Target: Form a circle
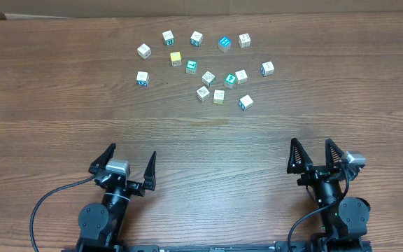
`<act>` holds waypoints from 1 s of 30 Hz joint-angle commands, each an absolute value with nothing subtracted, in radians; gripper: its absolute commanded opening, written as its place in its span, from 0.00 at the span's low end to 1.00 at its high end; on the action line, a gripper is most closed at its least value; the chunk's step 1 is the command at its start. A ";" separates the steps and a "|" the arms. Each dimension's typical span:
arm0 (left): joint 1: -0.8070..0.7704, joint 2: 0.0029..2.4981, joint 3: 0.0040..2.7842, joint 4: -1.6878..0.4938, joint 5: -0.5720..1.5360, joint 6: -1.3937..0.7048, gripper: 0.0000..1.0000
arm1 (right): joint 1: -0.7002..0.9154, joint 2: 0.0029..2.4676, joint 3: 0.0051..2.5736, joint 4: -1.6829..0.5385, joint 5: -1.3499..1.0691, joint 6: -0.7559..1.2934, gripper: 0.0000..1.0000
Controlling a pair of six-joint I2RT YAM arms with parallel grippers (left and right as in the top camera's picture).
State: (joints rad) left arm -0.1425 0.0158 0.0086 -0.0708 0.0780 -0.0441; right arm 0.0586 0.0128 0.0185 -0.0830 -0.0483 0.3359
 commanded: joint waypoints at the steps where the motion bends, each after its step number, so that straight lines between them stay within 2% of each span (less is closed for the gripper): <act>1: -0.144 0.005 0.005 -0.074 0.071 -0.022 1.00 | 0.051 0.003 0.008 -0.081 -0.054 0.324 1.00; 30: -0.144 0.005 0.005 -0.074 0.071 -0.022 0.99 | 0.051 0.003 0.008 -0.081 -0.054 0.324 1.00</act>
